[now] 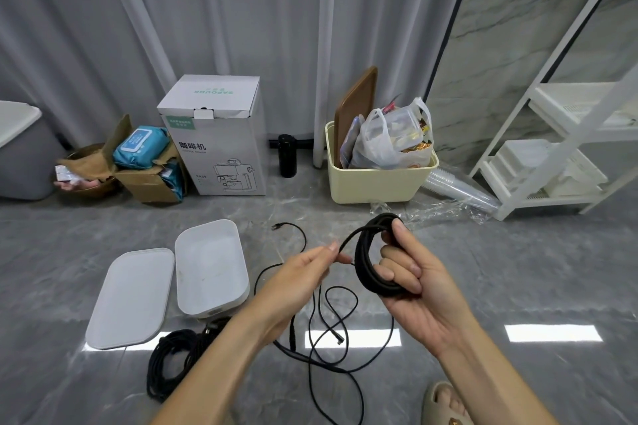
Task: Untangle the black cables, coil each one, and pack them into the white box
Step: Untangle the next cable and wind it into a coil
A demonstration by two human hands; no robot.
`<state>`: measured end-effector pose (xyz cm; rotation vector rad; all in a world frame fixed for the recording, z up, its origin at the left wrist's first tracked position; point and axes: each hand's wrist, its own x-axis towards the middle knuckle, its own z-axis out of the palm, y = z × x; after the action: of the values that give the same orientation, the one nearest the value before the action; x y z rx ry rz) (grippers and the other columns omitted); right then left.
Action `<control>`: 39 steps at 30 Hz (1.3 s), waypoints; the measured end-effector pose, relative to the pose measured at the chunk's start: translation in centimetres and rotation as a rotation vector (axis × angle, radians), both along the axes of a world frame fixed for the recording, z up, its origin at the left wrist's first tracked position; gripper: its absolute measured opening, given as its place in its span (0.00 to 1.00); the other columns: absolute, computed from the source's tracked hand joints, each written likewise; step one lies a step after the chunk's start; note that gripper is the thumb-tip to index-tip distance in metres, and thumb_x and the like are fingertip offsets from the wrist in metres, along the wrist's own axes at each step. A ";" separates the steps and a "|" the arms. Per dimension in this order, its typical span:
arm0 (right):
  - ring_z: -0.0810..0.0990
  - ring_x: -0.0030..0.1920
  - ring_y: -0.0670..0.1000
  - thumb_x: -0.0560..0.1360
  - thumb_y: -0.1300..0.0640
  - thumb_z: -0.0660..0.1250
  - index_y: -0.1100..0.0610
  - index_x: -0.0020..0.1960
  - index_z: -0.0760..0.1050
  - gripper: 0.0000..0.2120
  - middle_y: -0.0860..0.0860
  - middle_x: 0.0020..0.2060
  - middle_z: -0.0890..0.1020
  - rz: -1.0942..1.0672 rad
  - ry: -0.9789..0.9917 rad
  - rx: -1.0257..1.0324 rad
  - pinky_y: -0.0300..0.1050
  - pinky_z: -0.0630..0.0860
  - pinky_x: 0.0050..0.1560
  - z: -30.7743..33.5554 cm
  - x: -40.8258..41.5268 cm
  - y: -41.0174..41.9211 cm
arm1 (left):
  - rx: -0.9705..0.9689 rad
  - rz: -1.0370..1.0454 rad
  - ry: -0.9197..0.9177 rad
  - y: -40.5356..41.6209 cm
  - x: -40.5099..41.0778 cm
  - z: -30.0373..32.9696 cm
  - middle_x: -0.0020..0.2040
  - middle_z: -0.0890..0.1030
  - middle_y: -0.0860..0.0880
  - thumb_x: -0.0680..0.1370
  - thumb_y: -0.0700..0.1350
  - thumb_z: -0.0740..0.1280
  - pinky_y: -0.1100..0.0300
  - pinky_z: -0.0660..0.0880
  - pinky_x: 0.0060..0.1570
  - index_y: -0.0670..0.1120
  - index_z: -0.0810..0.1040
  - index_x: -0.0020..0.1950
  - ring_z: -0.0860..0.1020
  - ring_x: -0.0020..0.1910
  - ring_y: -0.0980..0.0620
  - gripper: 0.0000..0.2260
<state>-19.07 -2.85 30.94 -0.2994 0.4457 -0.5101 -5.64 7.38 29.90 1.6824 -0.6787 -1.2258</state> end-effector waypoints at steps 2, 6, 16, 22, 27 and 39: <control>0.55 0.18 0.44 0.59 0.62 0.85 0.60 0.40 0.73 0.21 0.45 0.20 0.59 0.048 -0.077 0.029 0.39 0.72 0.26 0.0 0.0 0.2 | -0.026 0.005 0.027 -0.4 0.0 -0.1 0.55 0.69 0.59 0.81 0.60 0.57 0.53 0.68 0.68 0.58 0.83 0.49 0.60 0.59 0.61 0.16; 0.54 0.19 0.44 0.62 0.63 0.83 0.65 0.42 0.76 0.18 0.45 0.21 0.56 0.136 -0.167 0.079 0.39 0.72 0.26 0.4 0.0 1.1 | -0.094 -0.027 0.061 -0.9 0.0 -0.5 0.38 0.70 0.58 0.70 0.75 0.56 0.61 0.67 0.50 0.47 0.81 0.62 0.66 0.38 0.58 0.38; 0.56 0.15 0.43 0.66 0.59 0.80 0.60 0.40 0.73 0.16 0.45 0.16 0.59 0.026 -0.026 0.073 0.38 0.71 0.23 0.7 0.2 1.0 | -0.363 -0.165 0.114 -0.4 0.9 -0.5 0.44 0.77 0.50 0.66 0.79 0.61 0.55 0.67 0.45 0.57 0.82 0.60 0.73 0.44 0.52 0.35; 0.55 0.17 0.42 0.71 0.55 0.70 0.59 0.42 0.76 0.07 0.45 0.19 0.57 -0.039 0.298 -0.200 0.36 0.64 0.23 0.6 1.0 2.0 | -0.302 -0.199 -0.067 -0.7 0.3 1.2 0.43 0.82 0.62 0.74 0.64 0.69 0.71 0.71 0.40 0.53 0.77 0.65 0.77 0.39 0.65 0.24; 0.54 0.17 0.42 0.70 0.56 0.70 0.58 0.42 0.79 0.05 0.45 0.19 0.56 0.026 0.309 -0.230 0.36 0.62 0.22 1.0 1.0 2.4 | -0.326 -0.120 -0.105 -1.0 0.9 1.5 0.49 0.86 0.52 0.73 0.55 0.67 0.66 0.75 0.53 0.56 0.81 0.60 0.82 0.52 0.59 0.16; 0.71 0.28 0.51 0.73 0.50 0.68 0.57 0.37 0.78 0.12 0.53 0.27 0.68 0.259 0.385 -0.387 0.42 0.73 0.38 0.6 0.3 1.6 | -0.344 -0.148 -0.082 -1.1 1.4 1.3 0.40 0.82 0.55 0.81 0.41 0.64 0.67 0.74 0.51 0.47 0.81 0.61 0.77 0.41 0.59 0.11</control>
<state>-18.78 -1.20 31.49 -0.8260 0.6695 -0.2793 -4.28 6.23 31.17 1.4200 -1.0181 -1.0730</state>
